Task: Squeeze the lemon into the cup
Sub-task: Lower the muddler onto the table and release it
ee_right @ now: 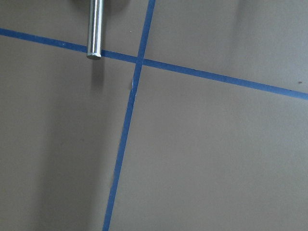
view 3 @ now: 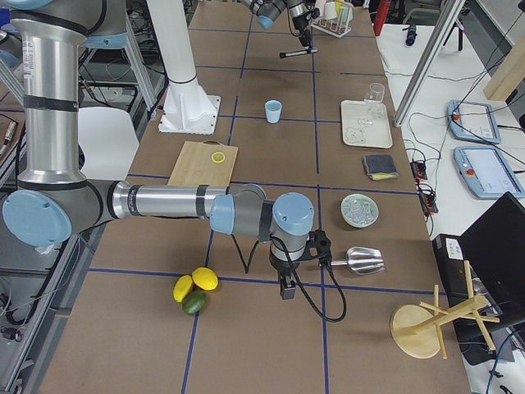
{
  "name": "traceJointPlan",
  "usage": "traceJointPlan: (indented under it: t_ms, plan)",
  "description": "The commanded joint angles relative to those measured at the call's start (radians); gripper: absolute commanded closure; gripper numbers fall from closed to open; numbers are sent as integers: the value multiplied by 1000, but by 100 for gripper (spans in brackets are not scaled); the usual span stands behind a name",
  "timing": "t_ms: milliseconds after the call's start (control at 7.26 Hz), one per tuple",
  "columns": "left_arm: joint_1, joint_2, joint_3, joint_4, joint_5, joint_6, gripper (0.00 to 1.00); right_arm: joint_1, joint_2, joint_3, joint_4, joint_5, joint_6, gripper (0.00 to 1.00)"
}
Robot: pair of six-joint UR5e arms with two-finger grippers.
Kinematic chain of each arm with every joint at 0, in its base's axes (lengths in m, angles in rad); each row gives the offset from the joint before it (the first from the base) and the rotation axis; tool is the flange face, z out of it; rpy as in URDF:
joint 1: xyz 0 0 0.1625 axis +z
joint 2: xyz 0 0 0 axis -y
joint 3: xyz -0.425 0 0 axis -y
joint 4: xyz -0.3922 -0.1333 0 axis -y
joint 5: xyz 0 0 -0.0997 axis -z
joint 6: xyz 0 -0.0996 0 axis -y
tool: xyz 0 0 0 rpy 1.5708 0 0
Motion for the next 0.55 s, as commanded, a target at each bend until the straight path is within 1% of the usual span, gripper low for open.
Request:
traceJointPlan:
  t_ms: [0,138,275,413]
  plan:
    - [-1,82,7,16,43,-6,100,0,0,0,0,4,0,0]
    - [1,90,11,37,43,-9,100,0,0,1,0,7,0,0]
    - [4,86,10,104,43,-9,100,0,0,1,0,13,0,0]
    - [5,84,11,126,43,-7,100,0,-2,2,2,17,0,0]
